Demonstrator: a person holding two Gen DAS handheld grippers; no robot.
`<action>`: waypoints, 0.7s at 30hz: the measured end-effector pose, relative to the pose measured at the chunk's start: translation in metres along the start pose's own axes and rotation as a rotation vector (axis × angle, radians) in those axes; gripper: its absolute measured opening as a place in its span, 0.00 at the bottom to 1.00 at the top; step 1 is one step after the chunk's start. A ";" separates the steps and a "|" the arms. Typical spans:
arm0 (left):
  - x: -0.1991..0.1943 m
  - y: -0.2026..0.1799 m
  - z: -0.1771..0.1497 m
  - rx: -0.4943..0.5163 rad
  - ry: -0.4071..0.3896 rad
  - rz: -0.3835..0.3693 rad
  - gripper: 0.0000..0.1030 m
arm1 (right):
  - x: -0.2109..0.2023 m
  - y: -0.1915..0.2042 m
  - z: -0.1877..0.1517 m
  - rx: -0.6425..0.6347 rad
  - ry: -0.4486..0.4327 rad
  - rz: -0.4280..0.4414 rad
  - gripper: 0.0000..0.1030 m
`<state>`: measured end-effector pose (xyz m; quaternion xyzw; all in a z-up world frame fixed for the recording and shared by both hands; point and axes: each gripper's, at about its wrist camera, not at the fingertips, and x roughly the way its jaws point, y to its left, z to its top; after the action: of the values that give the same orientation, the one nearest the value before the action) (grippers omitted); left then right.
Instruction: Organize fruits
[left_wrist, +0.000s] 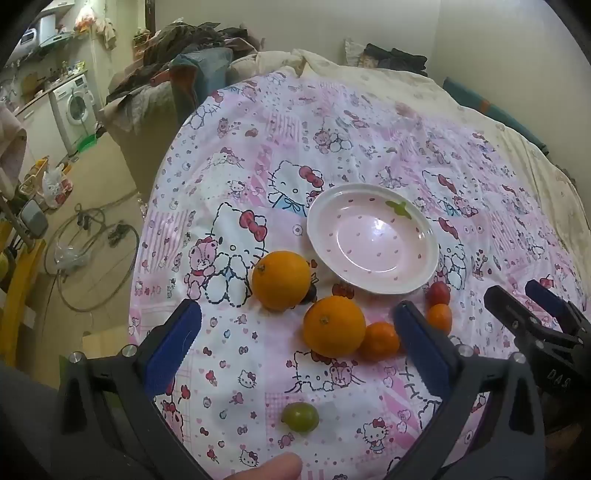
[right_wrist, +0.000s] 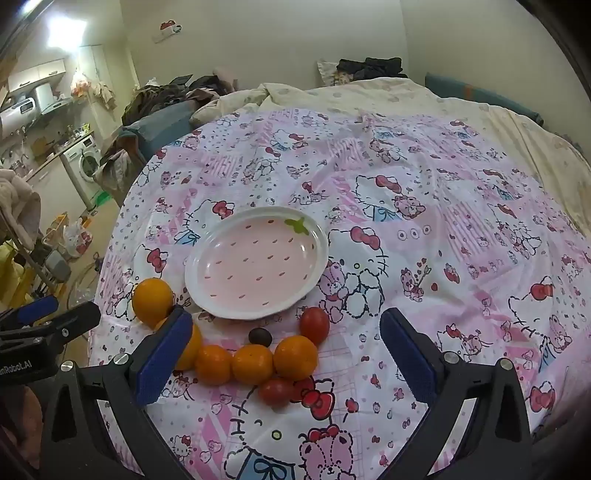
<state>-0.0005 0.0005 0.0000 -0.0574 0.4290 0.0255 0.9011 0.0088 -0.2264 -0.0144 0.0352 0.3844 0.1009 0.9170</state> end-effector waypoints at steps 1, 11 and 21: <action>0.000 0.001 0.000 -0.001 0.001 0.001 1.00 | 0.000 0.000 0.000 0.003 0.002 0.005 1.00; 0.000 0.002 -0.001 -0.003 0.009 0.002 1.00 | 0.004 0.000 0.002 0.009 0.006 0.001 1.00; 0.002 0.000 -0.001 -0.004 0.008 0.005 1.00 | 0.002 -0.005 0.001 0.026 0.011 0.002 1.00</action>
<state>-0.0003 0.0004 -0.0023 -0.0583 0.4329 0.0285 0.8991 0.0116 -0.2312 -0.0156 0.0472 0.3905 0.0971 0.9143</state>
